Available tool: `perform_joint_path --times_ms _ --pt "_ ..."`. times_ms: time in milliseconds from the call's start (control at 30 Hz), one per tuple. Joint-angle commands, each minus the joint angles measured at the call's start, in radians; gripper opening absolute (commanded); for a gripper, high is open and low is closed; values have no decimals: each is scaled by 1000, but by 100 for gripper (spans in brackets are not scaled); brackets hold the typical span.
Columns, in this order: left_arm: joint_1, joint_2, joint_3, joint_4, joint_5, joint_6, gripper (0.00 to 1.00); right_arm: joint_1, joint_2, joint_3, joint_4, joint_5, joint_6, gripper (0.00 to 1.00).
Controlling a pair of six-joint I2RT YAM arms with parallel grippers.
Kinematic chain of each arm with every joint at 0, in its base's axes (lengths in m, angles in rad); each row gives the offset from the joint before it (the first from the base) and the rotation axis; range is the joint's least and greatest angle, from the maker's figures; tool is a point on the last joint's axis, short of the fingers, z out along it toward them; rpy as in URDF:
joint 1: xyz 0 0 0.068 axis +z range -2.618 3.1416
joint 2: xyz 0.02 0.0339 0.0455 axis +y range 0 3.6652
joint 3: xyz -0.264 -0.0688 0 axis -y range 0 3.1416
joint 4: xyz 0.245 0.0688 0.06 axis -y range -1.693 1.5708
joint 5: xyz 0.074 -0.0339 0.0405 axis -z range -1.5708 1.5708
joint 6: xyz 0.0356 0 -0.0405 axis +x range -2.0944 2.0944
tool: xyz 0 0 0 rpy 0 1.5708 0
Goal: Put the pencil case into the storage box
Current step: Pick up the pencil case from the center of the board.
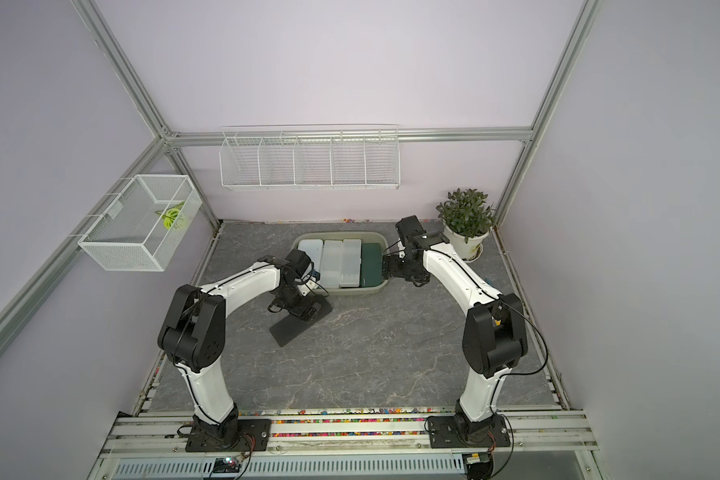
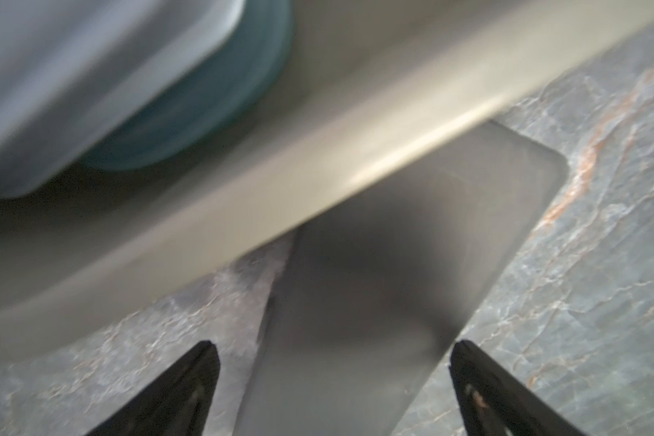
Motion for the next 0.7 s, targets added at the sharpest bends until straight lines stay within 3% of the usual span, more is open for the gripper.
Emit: perform_joint_path --times_ms 0,233,433,667 --pt "-31 31 -20 26 19 24 100 -10 -33 -33 0 -15 -19 98" --pt "-104 104 -2 2 -33 -13 89 -19 -42 -56 -12 -23 -23 98" --pt "-153 71 14 -51 -65 -53 77 -35 -80 -86 -12 -25 -27 98" --pt "-260 30 257 -247 19 -150 73 -73 -153 -142 -1 -26 -23 98"
